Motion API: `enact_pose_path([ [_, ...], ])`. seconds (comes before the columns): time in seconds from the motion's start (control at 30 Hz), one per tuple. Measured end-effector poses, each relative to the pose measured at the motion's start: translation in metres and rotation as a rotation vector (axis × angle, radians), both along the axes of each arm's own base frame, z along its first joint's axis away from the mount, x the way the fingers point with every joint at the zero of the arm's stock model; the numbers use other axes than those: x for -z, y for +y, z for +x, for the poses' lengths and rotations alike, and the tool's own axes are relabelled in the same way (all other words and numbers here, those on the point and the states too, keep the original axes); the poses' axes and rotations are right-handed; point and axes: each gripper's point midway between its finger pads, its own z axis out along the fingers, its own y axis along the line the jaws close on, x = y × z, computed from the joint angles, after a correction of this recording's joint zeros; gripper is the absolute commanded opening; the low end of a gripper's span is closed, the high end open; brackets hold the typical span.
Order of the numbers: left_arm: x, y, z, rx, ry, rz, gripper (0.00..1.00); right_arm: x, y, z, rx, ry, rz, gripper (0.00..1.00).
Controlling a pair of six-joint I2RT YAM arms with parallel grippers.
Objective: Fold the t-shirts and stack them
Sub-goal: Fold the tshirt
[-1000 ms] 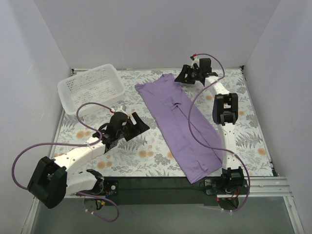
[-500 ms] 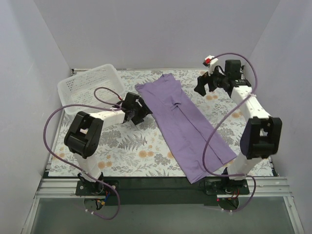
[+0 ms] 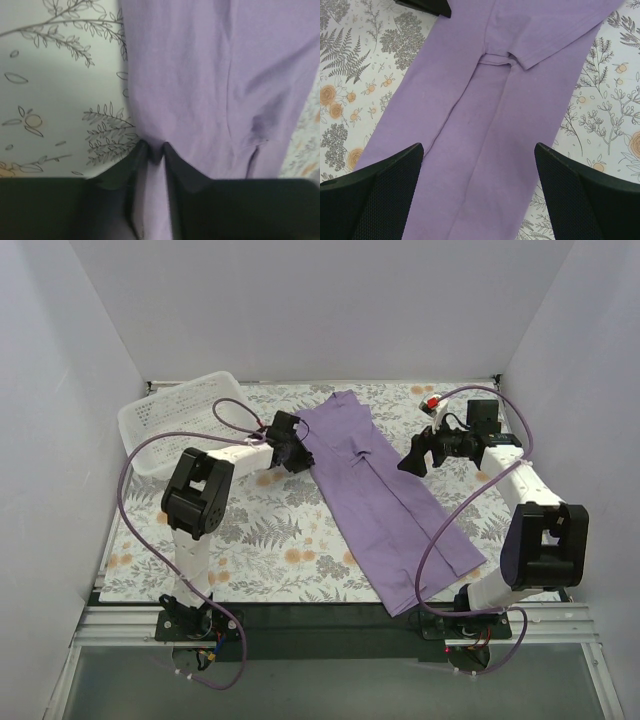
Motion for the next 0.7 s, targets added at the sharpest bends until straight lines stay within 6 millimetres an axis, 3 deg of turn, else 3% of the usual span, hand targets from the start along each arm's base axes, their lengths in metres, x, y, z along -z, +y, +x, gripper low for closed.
enact_pose_path([
  [0.1, 0.004, 0.001, 0.007, 0.005, 0.010, 0.023, 0.00, -0.001, 0.000, 0.000, -0.002, -0.001, 0.005, 0.98],
  [0.33, 0.005, 0.013, 0.026, 0.005, 0.023, 0.058, 0.00, 0.002, -0.001, 0.001, -0.001, 0.007, 0.006, 0.98],
  [0.7, 0.003, 0.044, 0.071, -0.015, 0.016, 0.092, 0.00, 0.025, -0.001, 0.004, -0.004, 0.070, 0.000, 0.98],
])
